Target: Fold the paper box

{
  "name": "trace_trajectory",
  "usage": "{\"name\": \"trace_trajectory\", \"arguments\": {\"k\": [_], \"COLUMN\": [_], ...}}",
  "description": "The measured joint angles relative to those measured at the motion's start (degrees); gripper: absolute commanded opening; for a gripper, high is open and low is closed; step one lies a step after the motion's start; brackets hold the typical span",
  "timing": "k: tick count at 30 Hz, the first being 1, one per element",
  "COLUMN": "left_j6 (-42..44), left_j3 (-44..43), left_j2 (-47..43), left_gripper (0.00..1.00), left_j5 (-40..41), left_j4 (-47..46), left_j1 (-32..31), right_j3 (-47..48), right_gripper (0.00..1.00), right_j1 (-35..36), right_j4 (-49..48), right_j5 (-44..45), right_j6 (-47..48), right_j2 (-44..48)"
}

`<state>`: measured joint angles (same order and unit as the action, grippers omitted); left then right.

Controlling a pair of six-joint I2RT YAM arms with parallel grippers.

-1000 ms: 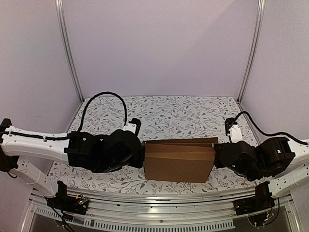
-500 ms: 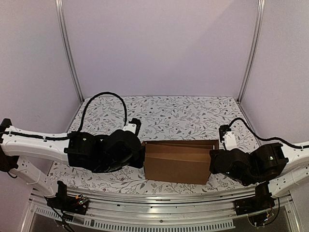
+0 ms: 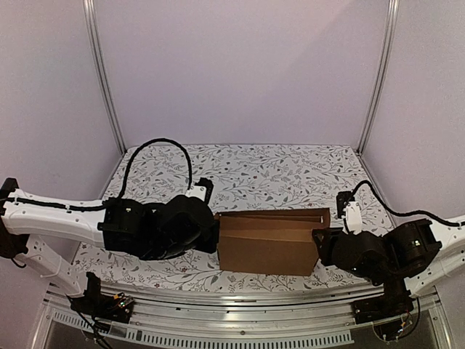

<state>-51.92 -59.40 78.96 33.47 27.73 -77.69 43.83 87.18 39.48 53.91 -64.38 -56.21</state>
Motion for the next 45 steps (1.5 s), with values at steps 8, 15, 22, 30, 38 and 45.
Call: {"name": "trace_trajectory", "arguments": {"k": [8,15,22,30,38,45], "left_j6": [-0.2,-0.1,0.6,1.4,1.4,1.4], "left_j3": [-0.3,-0.3,0.0,0.2,0.9,1.3], "left_j2": [0.3,0.3,0.3,0.3,-0.2,-0.5], "left_gripper": [0.0,0.0,0.0,0.0,0.0,0.0], "left_j5": [0.1,0.4,0.5,0.7,0.7,0.6], "left_j4": [0.1,0.1,-0.3,-0.7,-1.5,-2.1], "left_j1": [-0.3,-0.5,-0.6,-0.6,-0.6,-0.6], "right_j3": [1.2,6.1,10.9,14.0,13.5,12.8], "right_gripper": [0.56,0.54,0.48,0.41,0.34,0.29], "right_j1": [0.2,-0.2,-5.2,-7.0,-8.1,-9.4], "right_j4": [8.6,13.2,14.6,14.7,15.0,15.4], "right_j5": [-2.2,-3.7,-6.8,-9.4,-10.2,-10.6], "right_j6": [0.8,0.2,0.8,3.6,4.1,4.1], "right_j2": [13.2,15.7,5.4,-2.3,-2.6,-3.6]}}
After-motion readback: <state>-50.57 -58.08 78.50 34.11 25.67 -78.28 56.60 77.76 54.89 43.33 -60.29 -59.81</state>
